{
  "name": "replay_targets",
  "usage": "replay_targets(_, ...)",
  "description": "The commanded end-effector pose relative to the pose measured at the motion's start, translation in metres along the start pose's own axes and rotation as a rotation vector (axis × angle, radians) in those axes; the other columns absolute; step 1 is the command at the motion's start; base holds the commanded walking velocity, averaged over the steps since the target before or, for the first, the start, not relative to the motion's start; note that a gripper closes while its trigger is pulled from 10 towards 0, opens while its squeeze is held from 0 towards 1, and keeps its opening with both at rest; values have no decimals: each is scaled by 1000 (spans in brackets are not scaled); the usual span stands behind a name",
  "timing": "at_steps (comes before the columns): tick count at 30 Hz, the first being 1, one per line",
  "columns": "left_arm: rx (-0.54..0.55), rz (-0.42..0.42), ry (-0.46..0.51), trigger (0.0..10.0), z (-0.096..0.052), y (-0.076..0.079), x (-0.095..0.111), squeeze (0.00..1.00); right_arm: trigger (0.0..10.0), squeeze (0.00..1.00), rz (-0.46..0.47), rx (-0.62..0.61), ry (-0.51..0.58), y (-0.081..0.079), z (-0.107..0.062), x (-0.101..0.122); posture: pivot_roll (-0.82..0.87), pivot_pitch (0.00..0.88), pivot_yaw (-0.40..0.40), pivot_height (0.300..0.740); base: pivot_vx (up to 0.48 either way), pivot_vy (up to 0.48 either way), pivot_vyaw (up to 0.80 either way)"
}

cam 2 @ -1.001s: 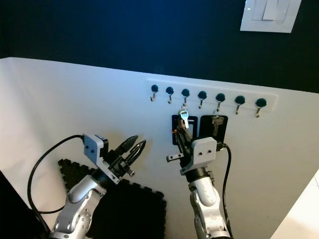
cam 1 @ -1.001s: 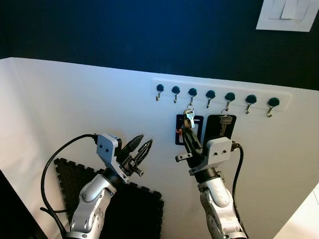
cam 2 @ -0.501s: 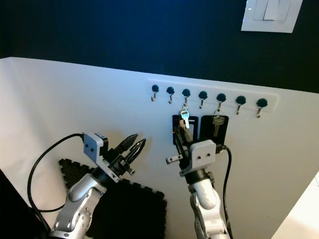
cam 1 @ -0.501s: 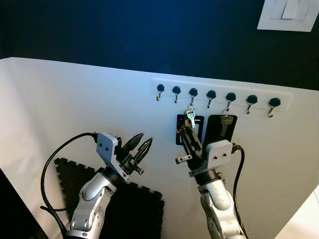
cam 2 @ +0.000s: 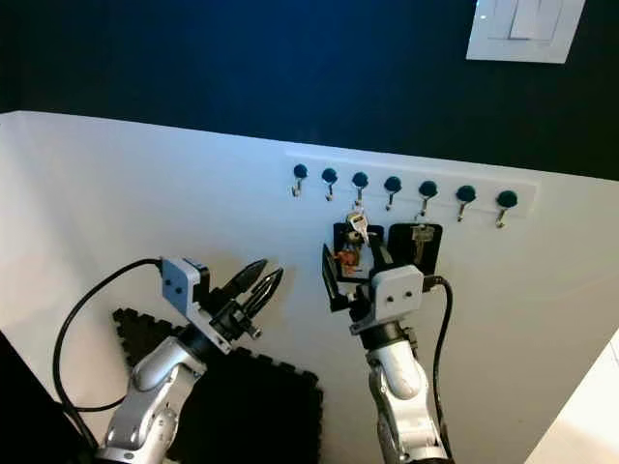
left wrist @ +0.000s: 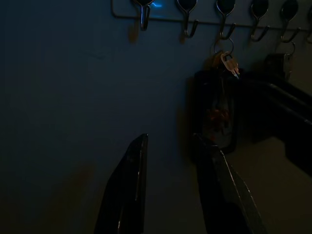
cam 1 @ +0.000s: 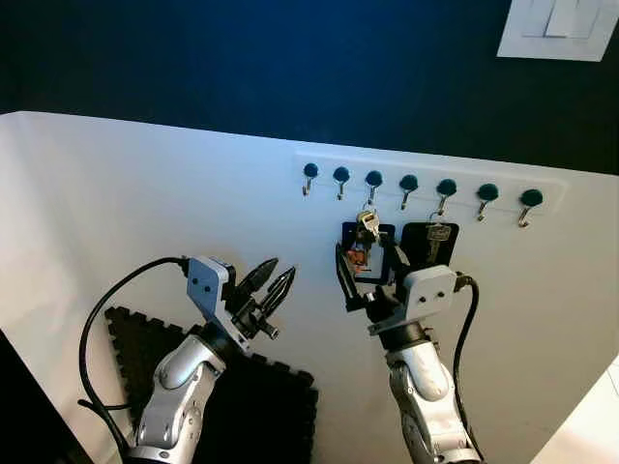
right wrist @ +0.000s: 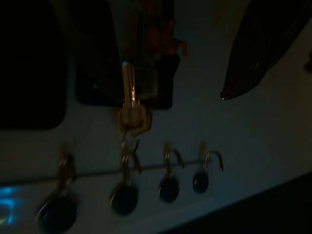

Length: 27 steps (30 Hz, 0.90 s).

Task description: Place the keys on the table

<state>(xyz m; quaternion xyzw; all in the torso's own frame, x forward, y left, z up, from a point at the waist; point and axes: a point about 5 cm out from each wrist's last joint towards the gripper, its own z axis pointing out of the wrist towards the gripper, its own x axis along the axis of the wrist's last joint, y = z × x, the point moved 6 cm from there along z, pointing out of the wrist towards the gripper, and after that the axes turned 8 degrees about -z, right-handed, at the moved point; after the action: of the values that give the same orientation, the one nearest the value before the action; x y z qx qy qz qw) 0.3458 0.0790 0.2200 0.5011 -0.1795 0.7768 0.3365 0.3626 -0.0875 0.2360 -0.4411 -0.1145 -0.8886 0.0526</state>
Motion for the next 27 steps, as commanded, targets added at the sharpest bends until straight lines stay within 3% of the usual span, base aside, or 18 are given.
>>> replay_targets(1,2,6,2,10000,-1,-1,0,0,10000,0,9,4,-48,-1,0,-10,13,46,4,740,0,0,0)
replay_targets(9,-4,4,-8,10000,-3,0,-2,0,10000,0,20,23,-40,-9,-1,-9,14,50,4,740,0,0,0)
replay_targets(18,-9,9,-14,10000,-2,0,-3,0,10000,0,31,-16,-78,-7,7,-16,17,54,6,740,0,0,0)
replay_targets(27,-9,14,-16,10000,-4,0,-2,0,10000,0,99,-85,-115,0,15,-22,20,59,3,740,0,0,0)
